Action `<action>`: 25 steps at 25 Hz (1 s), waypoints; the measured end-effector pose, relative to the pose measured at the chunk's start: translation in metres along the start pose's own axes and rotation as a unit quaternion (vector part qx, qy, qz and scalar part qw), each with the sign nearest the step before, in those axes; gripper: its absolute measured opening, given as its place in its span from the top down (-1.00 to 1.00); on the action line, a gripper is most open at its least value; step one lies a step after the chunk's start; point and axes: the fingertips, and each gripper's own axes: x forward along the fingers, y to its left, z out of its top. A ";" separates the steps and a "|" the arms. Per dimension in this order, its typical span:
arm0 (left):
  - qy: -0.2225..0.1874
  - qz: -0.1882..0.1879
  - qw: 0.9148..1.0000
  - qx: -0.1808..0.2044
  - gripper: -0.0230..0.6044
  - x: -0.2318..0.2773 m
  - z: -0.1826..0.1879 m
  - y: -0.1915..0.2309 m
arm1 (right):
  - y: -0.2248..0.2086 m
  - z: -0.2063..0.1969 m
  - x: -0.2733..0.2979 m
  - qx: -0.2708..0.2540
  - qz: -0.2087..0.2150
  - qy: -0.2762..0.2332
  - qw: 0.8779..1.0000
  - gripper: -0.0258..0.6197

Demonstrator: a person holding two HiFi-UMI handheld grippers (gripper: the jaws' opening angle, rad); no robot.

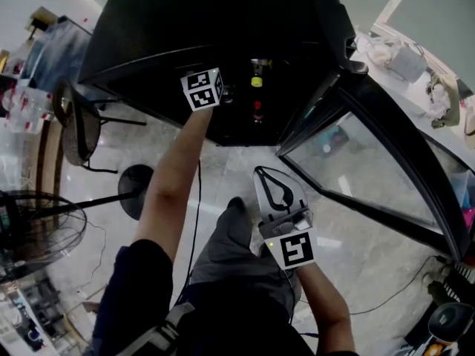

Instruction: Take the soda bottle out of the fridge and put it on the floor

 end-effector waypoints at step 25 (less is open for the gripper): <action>-0.045 -0.094 0.993 0.048 -0.08 -0.123 0.001 -0.052 | 0.001 -0.027 -0.024 -0.005 0.007 0.036 0.999 0.86</action>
